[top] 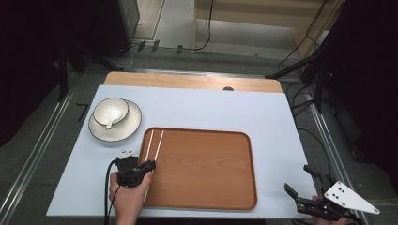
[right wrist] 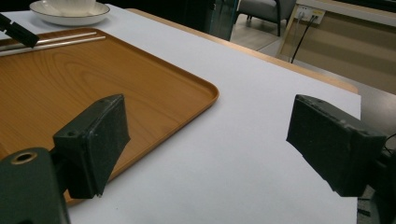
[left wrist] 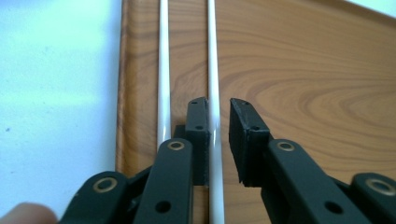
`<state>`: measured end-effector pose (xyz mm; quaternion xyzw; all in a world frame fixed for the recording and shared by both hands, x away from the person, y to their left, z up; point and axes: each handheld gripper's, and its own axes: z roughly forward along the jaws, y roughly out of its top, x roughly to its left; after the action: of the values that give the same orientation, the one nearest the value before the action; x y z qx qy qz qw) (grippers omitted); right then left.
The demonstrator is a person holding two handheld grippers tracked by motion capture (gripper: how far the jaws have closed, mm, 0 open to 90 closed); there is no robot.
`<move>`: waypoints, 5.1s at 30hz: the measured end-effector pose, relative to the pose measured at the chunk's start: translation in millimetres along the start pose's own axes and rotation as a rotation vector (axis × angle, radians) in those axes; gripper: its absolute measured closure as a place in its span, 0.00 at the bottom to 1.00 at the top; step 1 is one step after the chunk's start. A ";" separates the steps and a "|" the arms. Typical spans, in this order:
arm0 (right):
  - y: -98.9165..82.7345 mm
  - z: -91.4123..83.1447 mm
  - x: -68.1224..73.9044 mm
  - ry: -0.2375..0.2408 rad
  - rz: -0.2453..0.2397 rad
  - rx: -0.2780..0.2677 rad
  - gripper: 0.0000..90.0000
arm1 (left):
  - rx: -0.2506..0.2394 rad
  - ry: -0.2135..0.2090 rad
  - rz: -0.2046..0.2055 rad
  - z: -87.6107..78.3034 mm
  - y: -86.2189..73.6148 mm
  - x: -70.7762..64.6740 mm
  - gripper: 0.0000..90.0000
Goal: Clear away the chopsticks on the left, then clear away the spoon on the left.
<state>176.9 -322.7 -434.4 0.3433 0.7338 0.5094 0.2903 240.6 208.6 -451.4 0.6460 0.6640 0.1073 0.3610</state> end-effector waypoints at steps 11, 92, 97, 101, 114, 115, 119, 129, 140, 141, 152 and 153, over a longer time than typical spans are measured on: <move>-0.8 -0.5 0.1 -0.001 0.001 0.004 0.15 | -0.041 -0.082 0.074 -18.3 9.4 11.1 0.51; -2.7 0.1 -3.8 0.000 0.020 -0.017 0.15 | -0.177 0.020 -0.097 -34.2 112.9 117.3 0.74; -3.0 -0.4 -4.4 -0.003 0.022 -0.018 0.15 | -0.194 0.038 -0.091 -36.8 111.7 116.5 0.94; -3.4 -0.5 -4.7 0.000 0.028 -0.014 0.15 | -0.192 0.037 -0.052 -37.9 109.7 116.5 0.95; -2.9 -0.6 -4.8 -0.001 0.024 -0.020 0.15 | -0.261 0.091 0.015 -53.2 106.9 108.3 0.96; -2.9 -0.6 -4.8 0.000 0.024 -0.020 0.15 | -0.268 0.092 0.018 -55.5 106.7 107.6 0.96; -3.0 -0.4 -4.8 0.000 0.022 -0.019 0.15 | -0.290 0.086 0.031 -64.0 105.5 104.2 0.96; -2.0 0.1 -3.7 -0.001 0.024 -0.021 0.15 | -0.328 0.038 0.062 -79.9 98.4 90.3 0.96; -2.0 0.7 -3.1 0.001 0.024 -0.021 0.15 | -0.357 -0.010 0.096 -82.6 88.2 68.8 0.96; -2.1 0.7 -3.0 0.002 0.024 -0.021 0.15 | -0.357 -0.015 0.100 -81.6 86.8 66.6 0.96; -2.0 -0.3 -3.0 -0.002 0.020 -0.029 0.15 | -0.328 -0.076 0.131 -66.8 68.6 40.9 0.96; -2.0 -0.3 -2.9 -0.002 0.021 -0.029 0.15 | -0.324 -0.080 0.135 -65.1 66.9 38.4 0.96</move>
<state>178.0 -325.7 -436.0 0.3472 0.7224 0.5226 0.2906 256.2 275.2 -377.1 0.6262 0.5783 0.2111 0.4785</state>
